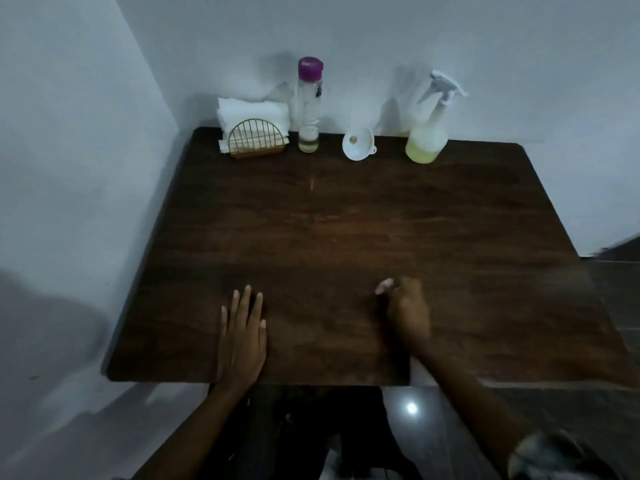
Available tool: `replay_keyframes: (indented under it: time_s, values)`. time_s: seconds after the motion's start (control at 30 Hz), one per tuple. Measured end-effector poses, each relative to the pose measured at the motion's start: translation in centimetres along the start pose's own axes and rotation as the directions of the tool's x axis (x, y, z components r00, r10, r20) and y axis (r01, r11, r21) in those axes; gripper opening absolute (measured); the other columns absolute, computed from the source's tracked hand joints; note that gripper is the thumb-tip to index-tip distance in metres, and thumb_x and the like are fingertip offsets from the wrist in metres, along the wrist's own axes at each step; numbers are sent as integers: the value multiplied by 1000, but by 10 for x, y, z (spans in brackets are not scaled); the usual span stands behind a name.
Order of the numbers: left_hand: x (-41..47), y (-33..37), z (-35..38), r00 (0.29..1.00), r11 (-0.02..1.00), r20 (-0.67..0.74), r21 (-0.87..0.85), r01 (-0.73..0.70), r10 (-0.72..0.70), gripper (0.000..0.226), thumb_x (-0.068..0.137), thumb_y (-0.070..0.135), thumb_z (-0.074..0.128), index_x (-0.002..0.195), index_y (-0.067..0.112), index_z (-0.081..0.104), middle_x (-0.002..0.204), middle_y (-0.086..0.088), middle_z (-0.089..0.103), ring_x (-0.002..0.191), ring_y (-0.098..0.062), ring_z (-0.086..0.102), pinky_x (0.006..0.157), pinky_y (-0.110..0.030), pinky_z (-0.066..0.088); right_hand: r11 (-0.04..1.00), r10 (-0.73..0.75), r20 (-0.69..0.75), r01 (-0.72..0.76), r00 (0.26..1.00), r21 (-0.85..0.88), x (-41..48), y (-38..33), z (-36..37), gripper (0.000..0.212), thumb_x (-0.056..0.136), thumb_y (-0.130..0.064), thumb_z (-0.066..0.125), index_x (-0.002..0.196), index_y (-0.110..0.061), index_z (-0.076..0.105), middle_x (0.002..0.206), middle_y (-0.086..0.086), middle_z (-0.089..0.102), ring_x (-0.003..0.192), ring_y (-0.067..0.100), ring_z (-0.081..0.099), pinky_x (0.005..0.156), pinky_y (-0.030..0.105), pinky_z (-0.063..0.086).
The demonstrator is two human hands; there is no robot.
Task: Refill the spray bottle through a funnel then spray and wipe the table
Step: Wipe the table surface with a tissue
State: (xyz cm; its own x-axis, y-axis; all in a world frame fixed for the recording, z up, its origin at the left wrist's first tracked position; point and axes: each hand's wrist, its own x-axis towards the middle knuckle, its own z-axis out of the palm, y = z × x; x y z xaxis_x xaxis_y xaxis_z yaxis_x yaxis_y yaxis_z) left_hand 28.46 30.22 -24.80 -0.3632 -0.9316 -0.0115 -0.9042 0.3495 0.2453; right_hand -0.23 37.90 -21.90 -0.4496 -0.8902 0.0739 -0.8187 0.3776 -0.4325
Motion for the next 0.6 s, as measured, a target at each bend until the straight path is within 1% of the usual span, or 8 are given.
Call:
replay_keyframes:
  time_s: [0.07, 0.17, 0.23, 0.3, 0.37, 0.43, 0.5, 0.6]
  values:
    - [-2, -10, 1, 1000, 1000, -4, -15, 15, -15, 54, 93, 33, 18, 140, 11, 36, 150, -11, 29, 141, -25, 19, 114, -44, 14, 985, 157, -124, -164, 980, -48, 29, 15, -4, 35, 81, -14, 38, 93, -4, 69, 99, 17, 57, 97, 39, 50, 70, 45, 52]
    - [-5, -21, 0, 999, 999, -18, -23, 33, -34, 53, 94, 31, 19, 139, 10, 37, 150, -12, 31, 140, -25, 20, 114, -44, 12, 948, 310, -152, -317, 939, -23, 27, -31, 10, 25, 82, -4, 47, 94, -2, 69, 103, 18, 56, 99, 39, 47, 73, 46, 50]
    - [-6, -25, -3, 999, 999, -33, -27, 31, -32, 52, 94, 30, 20, 138, 10, 37, 149, -12, 32, 140, -25, 21, 114, -42, 11, 991, 130, -97, -128, 987, 32, -4, -80, 39, 20, 79, -7, 48, 83, -10, 67, 91, 10, 60, 92, 27, 50, 75, 39, 51]
    - [-5, -30, -6, 998, 999, -42, -33, 34, -36, 52, 94, 29, 20, 139, 10, 37, 149, -12, 32, 140, -25, 21, 114, -42, 10, 985, -112, 88, 99, 990, 138, -50, -137, 58, 29, 81, -20, 37, 80, -13, 65, 85, 5, 62, 87, 17, 49, 79, 31, 47]
    - [-4, -35, -8, 998, 999, -48, -33, 42, -44, 52, 93, 28, 20, 138, 10, 37, 149, -12, 33, 140, -25, 22, 113, -42, 11, 912, -381, 358, 283, 853, 296, -92, -172, 70, 42, 88, -29, 29, 97, -6, 62, 101, 12, 57, 94, 25, 50, 82, 34, 42]
    - [-3, -42, -11, 997, 998, -64, -32, 52, -54, 51, 93, 28, 20, 138, 10, 38, 148, -12, 34, 139, -25, 22, 113, -41, 10, 813, -579, 464, 434, 671, 387, -105, -179, 69, 30, 94, -28, 38, 103, -7, 59, 107, 14, 53, 97, 28, 49, 83, 37, 41]
    - [-3, -49, -13, 994, 997, -88, -35, 64, -66, 51, 94, 27, 21, 138, 9, 39, 148, -13, 34, 140, -26, 23, 113, -41, 10, 820, -560, 372, 430, 740, 379, -85, -153, 62, 23, 93, -25, 43, 98, -14, 63, 100, -2, 56, 94, 12, 49, 84, 28, 39]
    - [-5, -58, -15, 990, 995, -109, -63, 80, -87, 51, 94, 26, 21, 137, 7, 40, 148, -13, 33, 140, -27, 23, 114, -42, 11, 967, -227, 232, 192, 946, 165, -20, -88, 41, 15, 92, -20, 50, 97, -24, 63, 96, -16, 51, 89, -3, 46, 82, 20, 34]
